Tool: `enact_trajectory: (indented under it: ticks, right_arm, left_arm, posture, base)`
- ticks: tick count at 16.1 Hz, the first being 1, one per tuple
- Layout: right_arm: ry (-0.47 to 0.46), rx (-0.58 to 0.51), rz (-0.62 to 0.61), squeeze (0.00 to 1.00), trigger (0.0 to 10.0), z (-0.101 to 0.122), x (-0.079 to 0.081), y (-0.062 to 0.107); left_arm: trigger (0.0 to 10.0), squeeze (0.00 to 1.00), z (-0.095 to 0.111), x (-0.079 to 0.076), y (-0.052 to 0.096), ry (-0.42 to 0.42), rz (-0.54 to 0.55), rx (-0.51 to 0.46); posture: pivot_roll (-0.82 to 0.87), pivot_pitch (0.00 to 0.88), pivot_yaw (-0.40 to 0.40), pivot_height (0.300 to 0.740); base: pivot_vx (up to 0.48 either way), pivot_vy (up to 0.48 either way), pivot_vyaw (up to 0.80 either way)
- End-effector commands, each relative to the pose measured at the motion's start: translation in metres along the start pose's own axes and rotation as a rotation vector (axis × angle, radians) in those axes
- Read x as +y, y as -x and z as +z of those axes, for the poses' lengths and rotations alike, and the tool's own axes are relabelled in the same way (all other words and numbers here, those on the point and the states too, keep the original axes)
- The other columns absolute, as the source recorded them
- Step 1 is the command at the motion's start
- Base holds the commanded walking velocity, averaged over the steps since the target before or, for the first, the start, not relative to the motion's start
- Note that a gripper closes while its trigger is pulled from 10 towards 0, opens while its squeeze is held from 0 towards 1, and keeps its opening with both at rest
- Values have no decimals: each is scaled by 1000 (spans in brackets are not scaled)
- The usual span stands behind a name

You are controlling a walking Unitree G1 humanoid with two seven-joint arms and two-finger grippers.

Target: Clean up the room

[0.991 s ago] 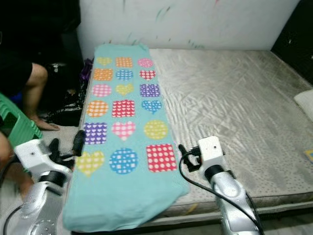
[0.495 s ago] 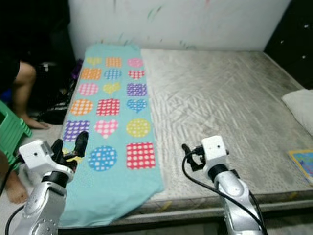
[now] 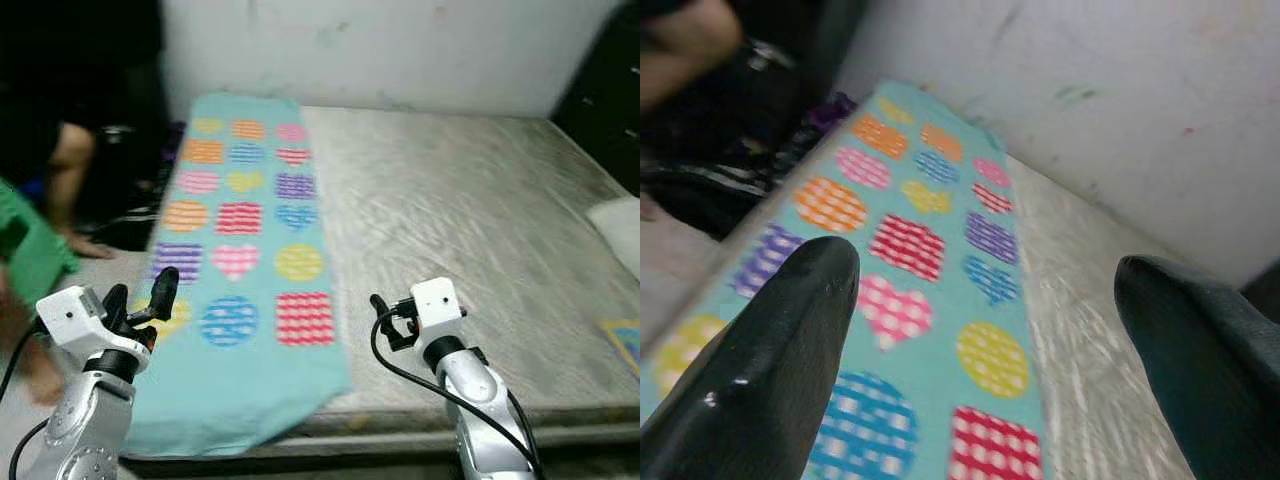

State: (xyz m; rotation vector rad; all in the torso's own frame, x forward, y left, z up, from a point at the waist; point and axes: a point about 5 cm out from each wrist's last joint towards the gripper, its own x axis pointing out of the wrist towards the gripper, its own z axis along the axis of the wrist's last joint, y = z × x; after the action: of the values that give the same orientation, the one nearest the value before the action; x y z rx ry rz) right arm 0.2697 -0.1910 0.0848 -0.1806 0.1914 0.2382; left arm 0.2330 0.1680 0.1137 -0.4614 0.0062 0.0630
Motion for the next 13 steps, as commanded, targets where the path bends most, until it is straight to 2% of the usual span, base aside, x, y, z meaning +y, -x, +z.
enact_trajectory:
  ticks: [1, 5, 13]
  right_arm:
    - [13, -6, 5, 0, 10000, 3, 0, 0]
    - [15, -4, 7, 0, 10000, 3, 0, 0]
    - [8, -7, 7, 0, 10000, 4, -1, -2]
  left_arm:
    - [10000, 0, -2, -3, 0, 21, 4, 0]
    - [10000, 0, -1, -3, 0, 24, 5, -2]
    - [10000, 0, 0, -3, 1, 26, 8, -10]
  posture:
    - [-48, 54, -74, 740]
    - [-49, 57, -75, 740]
    - [-48, 61, -76, 740]
  base:
    - [0, 480, 0]
    - [0, 480, 0]
    - [0, 0, 0]
